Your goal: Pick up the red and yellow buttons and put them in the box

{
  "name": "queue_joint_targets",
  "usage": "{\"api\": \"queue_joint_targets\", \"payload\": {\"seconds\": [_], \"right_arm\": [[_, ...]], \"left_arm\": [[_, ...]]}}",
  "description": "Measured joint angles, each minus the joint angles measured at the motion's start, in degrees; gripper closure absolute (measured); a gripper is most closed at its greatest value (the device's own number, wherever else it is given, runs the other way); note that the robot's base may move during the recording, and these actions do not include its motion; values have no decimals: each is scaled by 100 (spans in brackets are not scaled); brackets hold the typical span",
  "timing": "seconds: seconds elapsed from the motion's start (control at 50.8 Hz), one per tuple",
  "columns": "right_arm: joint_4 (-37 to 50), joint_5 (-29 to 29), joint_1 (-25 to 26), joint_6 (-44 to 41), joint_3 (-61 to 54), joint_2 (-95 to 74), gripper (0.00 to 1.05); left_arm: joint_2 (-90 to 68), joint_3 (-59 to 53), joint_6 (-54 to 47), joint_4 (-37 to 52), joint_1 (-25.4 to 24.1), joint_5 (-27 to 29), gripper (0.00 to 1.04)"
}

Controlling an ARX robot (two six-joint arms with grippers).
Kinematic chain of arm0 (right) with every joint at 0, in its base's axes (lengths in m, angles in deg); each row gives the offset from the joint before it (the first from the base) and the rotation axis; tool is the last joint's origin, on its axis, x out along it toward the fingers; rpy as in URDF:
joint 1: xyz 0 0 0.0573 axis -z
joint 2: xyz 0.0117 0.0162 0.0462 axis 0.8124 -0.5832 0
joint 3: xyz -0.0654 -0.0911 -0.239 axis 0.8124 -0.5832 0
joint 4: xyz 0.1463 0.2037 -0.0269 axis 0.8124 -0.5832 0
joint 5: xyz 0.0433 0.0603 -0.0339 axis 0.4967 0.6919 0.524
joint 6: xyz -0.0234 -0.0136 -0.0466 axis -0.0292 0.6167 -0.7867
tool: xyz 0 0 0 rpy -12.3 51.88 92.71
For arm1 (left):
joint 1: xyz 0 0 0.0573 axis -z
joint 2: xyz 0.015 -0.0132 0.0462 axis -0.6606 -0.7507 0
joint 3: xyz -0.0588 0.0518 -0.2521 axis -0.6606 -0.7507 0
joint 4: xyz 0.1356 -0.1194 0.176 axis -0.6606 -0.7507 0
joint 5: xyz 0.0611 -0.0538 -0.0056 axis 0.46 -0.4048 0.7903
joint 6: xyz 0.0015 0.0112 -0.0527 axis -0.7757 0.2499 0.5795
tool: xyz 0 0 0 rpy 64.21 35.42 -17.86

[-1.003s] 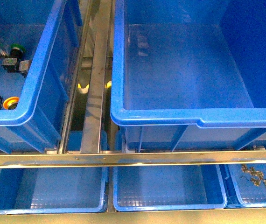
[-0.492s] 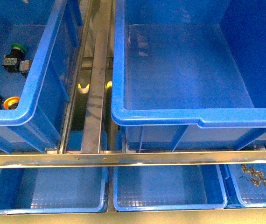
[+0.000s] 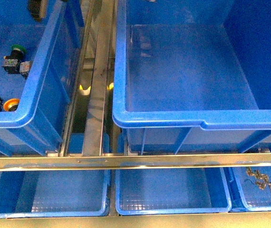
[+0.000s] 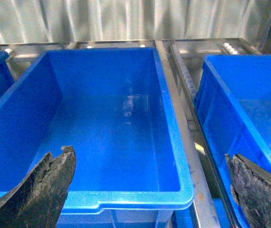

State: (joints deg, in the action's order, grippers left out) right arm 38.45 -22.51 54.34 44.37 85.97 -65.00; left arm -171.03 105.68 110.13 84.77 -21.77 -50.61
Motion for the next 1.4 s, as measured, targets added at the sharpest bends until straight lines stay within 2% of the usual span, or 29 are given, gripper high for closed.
{"api": "queue_joint_targets", "payload": {"seconds": [0.236, 0.571, 0.649, 0.689, 0.708, 0.767, 0.826, 0.885, 1.121, 1.397], "right_arm": [[0, -2, 0, 0, 0, 0, 6], [0, 0, 0, 0, 0, 0, 6], [-723, 498, -63, -212, 282, -459, 6], [-887, 708, -323, -374, 542, -1121, 6], [-857, 748, -409, -400, 605, -1300, 6], [-146, 1121, -1119, -782, 1123, -2653, 6], [474, 1545, -1416, -1088, 1543, -3633, 6], [671, 1786, -1580, -1388, 1840, -4295, 6], [1285, 2358, -1661, -2238, 2382, -5895, 6], [1733, 2315, -1631, -2647, 2804, -6918, 6]], "left_arm": [[-387, 201, 605, 535, 640, 151, 71], [-717, 201, 885, 678, 780, 219, 71], [-726, 201, 890, 678, 778, 223, 71], [-726, 201, 892, 673, 776, 260, 71], [-726, 201, 892, 671, 776, 260, 71], [-726, 238, 935, 671, 780, 234, 71], [-726, 273, 951, 669, 776, 210, 71], [-717, 299, 951, 601, 748, 210, 71], [-662, 323, 955, 538, 649, 170, 71], [-627, 323, 1038, 601, 621, 146, 71]]}}
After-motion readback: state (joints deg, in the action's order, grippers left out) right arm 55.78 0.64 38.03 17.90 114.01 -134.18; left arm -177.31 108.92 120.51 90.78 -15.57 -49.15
